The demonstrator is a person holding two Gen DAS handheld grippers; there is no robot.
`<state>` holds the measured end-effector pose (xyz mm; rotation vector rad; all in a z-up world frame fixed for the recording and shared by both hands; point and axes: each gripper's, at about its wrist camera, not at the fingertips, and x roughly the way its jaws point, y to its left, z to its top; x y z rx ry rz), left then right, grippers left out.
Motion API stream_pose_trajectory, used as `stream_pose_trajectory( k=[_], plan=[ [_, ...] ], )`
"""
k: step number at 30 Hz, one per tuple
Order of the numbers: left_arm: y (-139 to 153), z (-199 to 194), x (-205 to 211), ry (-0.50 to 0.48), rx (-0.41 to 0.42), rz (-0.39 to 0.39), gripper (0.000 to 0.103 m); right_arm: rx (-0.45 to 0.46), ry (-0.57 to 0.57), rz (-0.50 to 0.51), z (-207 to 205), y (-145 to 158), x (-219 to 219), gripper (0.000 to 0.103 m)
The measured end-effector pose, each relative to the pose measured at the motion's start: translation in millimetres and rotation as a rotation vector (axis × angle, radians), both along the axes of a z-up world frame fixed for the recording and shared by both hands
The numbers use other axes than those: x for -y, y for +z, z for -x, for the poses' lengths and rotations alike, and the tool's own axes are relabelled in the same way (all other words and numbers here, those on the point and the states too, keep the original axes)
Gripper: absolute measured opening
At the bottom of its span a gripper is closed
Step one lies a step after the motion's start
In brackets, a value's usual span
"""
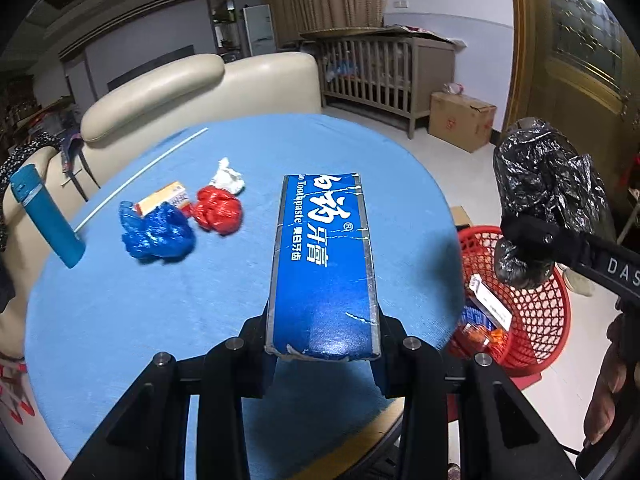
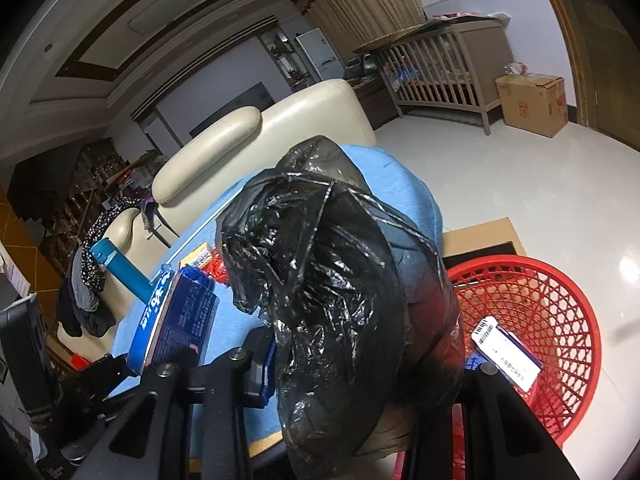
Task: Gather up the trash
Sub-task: 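Carry the black bag and toothpaste box over the red basket with both grippers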
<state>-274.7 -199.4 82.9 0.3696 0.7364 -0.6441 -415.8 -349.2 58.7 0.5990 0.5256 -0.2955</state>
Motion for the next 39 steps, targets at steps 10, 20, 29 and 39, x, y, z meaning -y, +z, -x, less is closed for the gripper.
stream_pose_trajectory(
  k=[10, 20, 29, 39],
  plan=[
    [-1, 9, 9, -0.031, 0.000, -0.009, 0.040, 0.010, -0.019, -0.008, 12, -1, 9, 0.041],
    [1, 19, 26, -0.079, 0.010, -0.016, 0.040, 0.005, -0.068, -0.010, 29, -4, 26, 0.041],
    [5, 31, 50, -0.139, 0.024, -0.026, 0.040, 0.001, -0.112, -0.017, 42, -9, 44, 0.041],
    [4, 39, 71, -0.183, 0.012, -0.038, 0.040, -0.011, -0.169, -0.036, 63, -18, 65, 0.041]
  ],
)
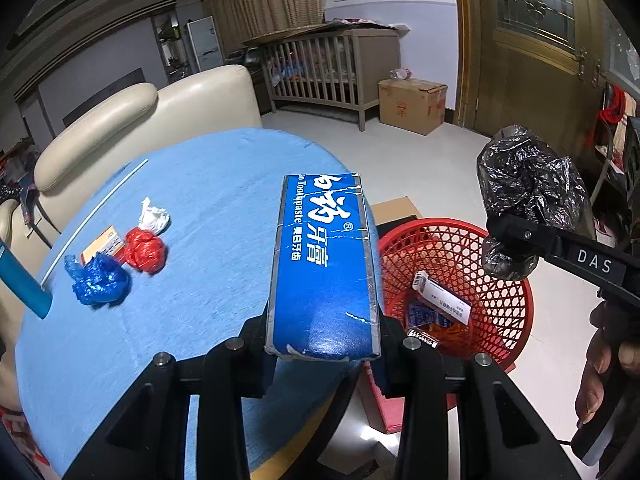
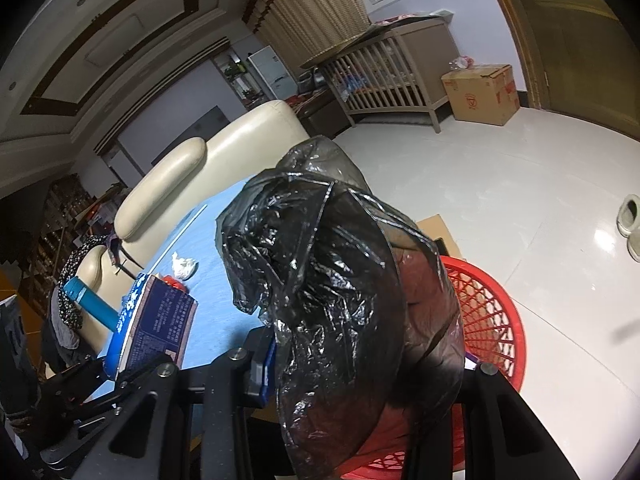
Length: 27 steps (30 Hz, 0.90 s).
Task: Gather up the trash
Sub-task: 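Carry the black bag and toothpaste box over the red basket with both grippers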
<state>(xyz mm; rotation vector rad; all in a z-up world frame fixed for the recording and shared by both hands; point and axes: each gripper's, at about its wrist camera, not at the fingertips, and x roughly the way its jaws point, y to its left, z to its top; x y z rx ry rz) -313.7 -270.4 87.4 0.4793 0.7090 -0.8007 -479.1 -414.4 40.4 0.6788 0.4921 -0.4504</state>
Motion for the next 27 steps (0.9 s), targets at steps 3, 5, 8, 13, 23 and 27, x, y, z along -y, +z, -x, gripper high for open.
stream_pose_trajectory(
  k=[3, 5, 8, 13, 23, 27],
  plan=[
    [0, 4, 7, -0.014, -0.003, -0.002, 0.040, -0.003, -0.011, -0.003, 5, -1, 5, 0.041],
    [-1, 6, 12, -0.024, -0.007, -0.004, 0.040, -0.006, -0.020, -0.004, 9, -3, 8, 0.041],
    [-1, 10, 18, -0.039, -0.007, -0.007, 0.040, -0.013, -0.035, -0.009, 14, -6, 12, 0.041],
    [-2, 13, 27, -0.057, -0.009, -0.012, 0.040, -0.032, -0.050, -0.021, 21, -11, 20, 0.041],
    [-4, 18, 40, -0.080, -0.012, -0.020, 0.040, -0.074, -0.067, -0.058, 27, -27, 30, 0.041],
    [-5, 19, 43, -0.084, -0.015, -0.021, 0.040, -0.088, -0.069, -0.068, 26, -30, 33, 0.041]
  ],
)
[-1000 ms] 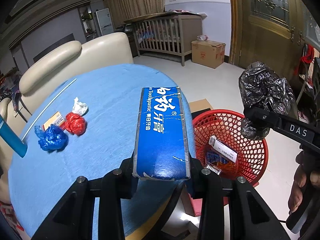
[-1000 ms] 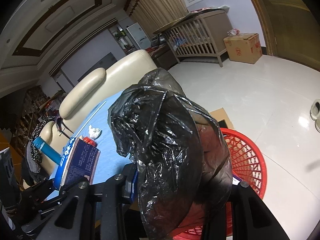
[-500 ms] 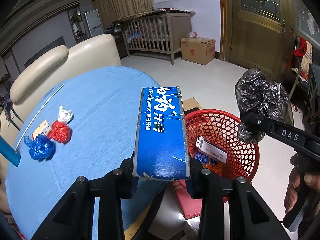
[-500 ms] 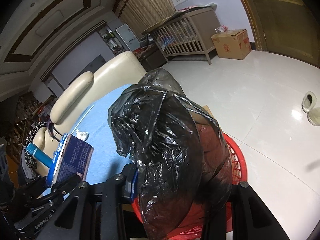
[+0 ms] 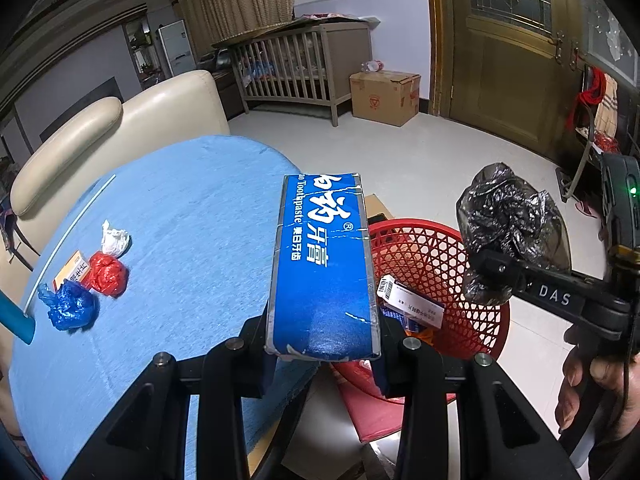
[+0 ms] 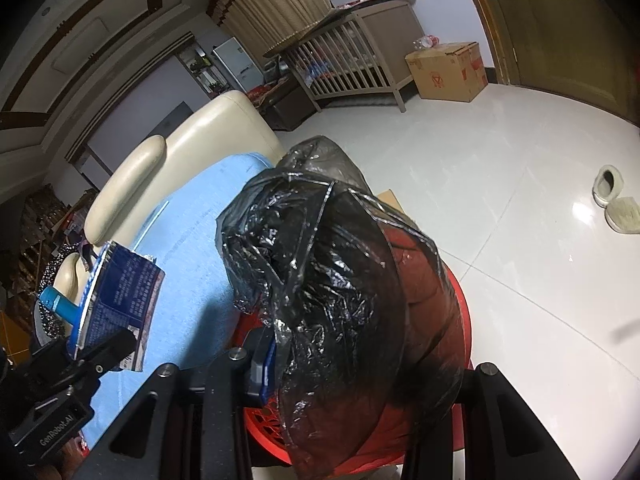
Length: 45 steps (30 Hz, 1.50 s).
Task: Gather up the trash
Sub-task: 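Carry the black bag and toothpaste box over the red basket with both grippers, then open the right gripper to drop the black bag into the red basket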
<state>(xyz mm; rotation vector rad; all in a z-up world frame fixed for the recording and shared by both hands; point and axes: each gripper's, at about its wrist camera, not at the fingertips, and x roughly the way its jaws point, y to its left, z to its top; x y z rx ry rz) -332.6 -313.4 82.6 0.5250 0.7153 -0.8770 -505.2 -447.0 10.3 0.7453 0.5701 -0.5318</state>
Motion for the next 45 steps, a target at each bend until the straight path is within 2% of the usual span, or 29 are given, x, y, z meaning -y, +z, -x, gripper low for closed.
stream_pose_trajectory(
  k=[27, 29, 31, 34, 45],
  plan=[
    [-3, -2, 4, -0.030, -0.006, -0.001, 0.040, -0.064, -0.010, -0.068, -20, -11, 13, 0.043],
    [-3, -2, 4, -0.031, -0.008, 0.000, 0.040, -0.066, -0.016, -0.073, -20, -10, 16, 0.046],
    [-3, -2, 4, -0.032, -0.009, 0.001, 0.040, -0.067, -0.025, -0.090, -19, -14, 17, 0.061],
    [-4, -2, 4, -0.037, -0.011, 0.001, 0.040, -0.068, -0.032, -0.092, -18, -14, 18, 0.067],
    [-8, -2, 14, -0.059, -0.032, -0.012, 0.040, -0.026, -0.089, -0.057, -4, -5, 22, 0.067]
  ],
)
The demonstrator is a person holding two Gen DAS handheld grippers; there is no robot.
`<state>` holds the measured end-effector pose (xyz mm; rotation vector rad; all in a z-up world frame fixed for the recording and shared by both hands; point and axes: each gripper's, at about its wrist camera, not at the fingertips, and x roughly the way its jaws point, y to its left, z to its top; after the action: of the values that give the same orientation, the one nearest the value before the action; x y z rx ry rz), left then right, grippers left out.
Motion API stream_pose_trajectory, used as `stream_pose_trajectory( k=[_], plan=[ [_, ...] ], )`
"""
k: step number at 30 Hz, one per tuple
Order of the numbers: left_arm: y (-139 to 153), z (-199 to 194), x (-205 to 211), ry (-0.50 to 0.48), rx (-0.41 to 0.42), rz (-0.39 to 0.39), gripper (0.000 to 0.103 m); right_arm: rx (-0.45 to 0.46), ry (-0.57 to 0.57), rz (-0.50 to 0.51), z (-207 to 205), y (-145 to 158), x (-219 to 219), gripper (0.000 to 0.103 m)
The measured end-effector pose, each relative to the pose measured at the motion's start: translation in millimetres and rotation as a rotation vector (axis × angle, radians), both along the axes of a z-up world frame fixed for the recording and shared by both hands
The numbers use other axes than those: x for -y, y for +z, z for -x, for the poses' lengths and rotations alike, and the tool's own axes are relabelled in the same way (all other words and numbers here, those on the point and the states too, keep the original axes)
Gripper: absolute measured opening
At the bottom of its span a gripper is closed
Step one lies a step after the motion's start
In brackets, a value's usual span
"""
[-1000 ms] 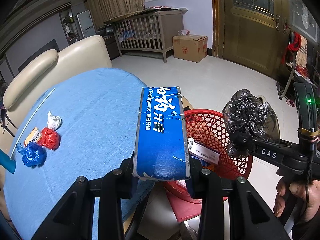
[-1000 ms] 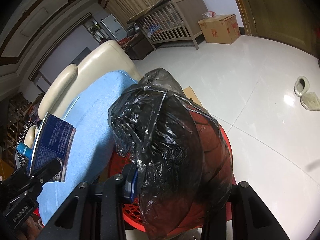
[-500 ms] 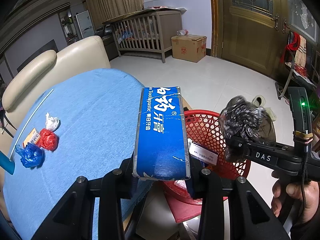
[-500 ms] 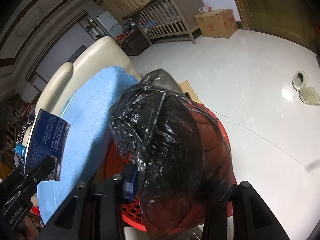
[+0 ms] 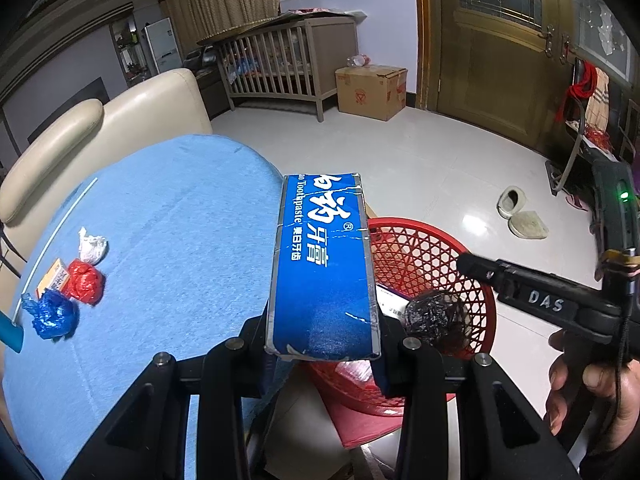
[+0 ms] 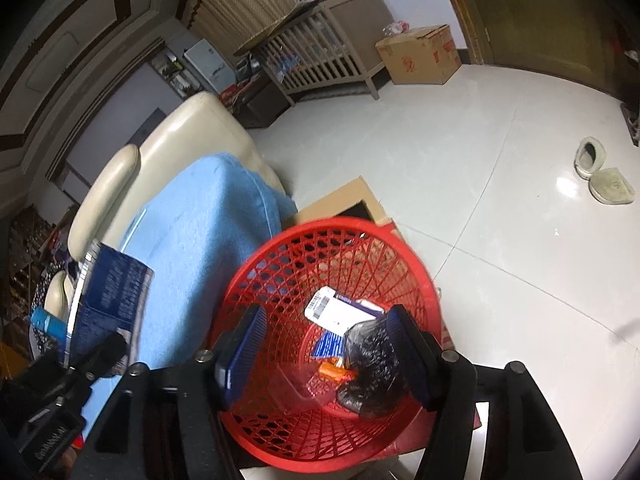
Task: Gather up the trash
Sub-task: 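Open the right gripper to drop the black bag into the red basket, then lower the toothpaste box into the basket and open the left gripper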
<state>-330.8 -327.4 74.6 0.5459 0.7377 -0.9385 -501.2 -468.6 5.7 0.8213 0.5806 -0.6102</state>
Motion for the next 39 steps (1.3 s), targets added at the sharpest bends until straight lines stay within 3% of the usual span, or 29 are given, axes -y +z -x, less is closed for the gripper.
stream_pose_trajectory(
  k=[19, 39],
  plan=[
    [-29, 14, 58, -0.094, -0.061, -0.069, 0.040, 0.054, -0.102, 0.027, 34, 13, 18, 0.067],
    [-52, 1, 61, -0.104, -0.118, -0.100, 0.040, 0.044, -0.105, 0.055, 25, 27, 16, 0.067]
  ],
)
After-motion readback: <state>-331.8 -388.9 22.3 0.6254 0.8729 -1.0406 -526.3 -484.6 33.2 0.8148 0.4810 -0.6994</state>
